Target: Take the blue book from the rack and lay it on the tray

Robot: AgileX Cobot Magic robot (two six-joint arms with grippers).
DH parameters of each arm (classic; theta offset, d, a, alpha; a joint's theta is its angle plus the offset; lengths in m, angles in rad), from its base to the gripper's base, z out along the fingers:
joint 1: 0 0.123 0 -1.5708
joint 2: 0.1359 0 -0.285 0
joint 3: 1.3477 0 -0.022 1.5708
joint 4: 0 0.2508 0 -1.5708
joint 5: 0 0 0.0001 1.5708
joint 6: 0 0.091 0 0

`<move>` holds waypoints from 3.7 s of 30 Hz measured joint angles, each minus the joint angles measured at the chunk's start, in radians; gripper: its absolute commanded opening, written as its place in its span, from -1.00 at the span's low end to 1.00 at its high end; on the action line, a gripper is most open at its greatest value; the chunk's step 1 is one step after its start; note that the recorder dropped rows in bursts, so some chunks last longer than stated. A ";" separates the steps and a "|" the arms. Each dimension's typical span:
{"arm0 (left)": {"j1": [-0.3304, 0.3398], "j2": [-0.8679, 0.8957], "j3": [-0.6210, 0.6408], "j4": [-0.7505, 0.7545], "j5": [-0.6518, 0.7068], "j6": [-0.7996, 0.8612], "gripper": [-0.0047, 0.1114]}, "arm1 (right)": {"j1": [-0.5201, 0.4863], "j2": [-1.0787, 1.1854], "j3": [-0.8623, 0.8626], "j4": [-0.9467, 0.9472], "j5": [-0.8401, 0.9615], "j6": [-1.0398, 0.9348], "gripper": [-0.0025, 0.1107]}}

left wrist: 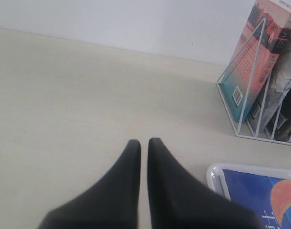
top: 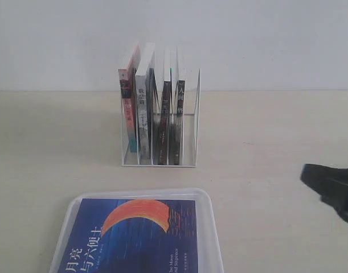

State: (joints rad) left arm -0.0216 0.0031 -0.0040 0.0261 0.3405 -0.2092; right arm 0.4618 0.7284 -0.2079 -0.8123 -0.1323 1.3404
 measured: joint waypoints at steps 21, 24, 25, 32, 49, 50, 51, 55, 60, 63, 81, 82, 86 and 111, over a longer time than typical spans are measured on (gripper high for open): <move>0.000 0.000 0.000 0.000 0.000 0.000 -0.84 | -0.353 -0.651 0.203 -0.064 -0.069 0.046 -0.96; 0.000 0.000 0.000 0.000 0.000 0.000 -0.84 | -0.353 -0.657 0.203 -0.103 -0.067 0.046 -0.96; 0.000 0.000 0.000 0.000 0.000 0.000 -0.84 | -0.353 -0.657 0.203 -0.114 -0.066 0.046 -0.96; 0.000 0.000 0.000 0.000 0.000 0.000 -0.84 | -0.353 -0.657 0.203 -0.130 -0.057 0.046 -0.96; 0.000 0.000 0.000 0.000 0.000 0.000 -0.84 | -0.353 -0.657 0.204 -0.137 0.161 0.084 -0.96; 0.000 0.000 0.000 0.000 0.000 0.000 -0.84 | -0.353 -0.657 0.206 -0.137 0.166 0.084 -0.96; 0.000 0.000 0.000 0.000 0.000 0.000 -0.84 | -0.353 -0.657 0.206 -0.137 0.169 0.084 -0.96; 0.000 0.000 0.000 0.000 0.000 0.000 -0.84 | -0.353 -0.657 0.208 -0.135 0.166 0.084 -0.96; 0.000 0.000 0.000 0.000 0.000 0.000 -0.84 | -0.353 -0.657 0.208 0.056 0.110 -0.015 -0.96; 0.000 0.000 0.000 0.000 0.000 0.000 -0.84 | -0.353 -0.657 0.208 0.410 0.112 -0.314 -0.96; 0.000 0.000 0.000 0.000 0.000 0.000 -0.84 | -0.353 -0.724 0.208 0.843 0.508 -1.227 -0.96; 0.000 0.000 0.000 0.000 0.000 0.000 -0.84 | -0.353 -0.724 0.208 0.845 0.512 -1.232 -0.96; 0.000 0.000 0.000 0.000 0.000 0.000 -0.84 | -0.353 -0.724 0.208 0.845 0.518 -1.234 -0.96; 0.000 0.000 0.000 0.000 0.000 0.000 -0.84 | -0.372 -0.724 0.208 0.846 0.520 -1.234 -0.96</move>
State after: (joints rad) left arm -0.0216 0.0031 -0.0040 0.0261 0.3405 -0.2092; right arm 0.0900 0.0045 0.0001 0.0341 0.3874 0.1061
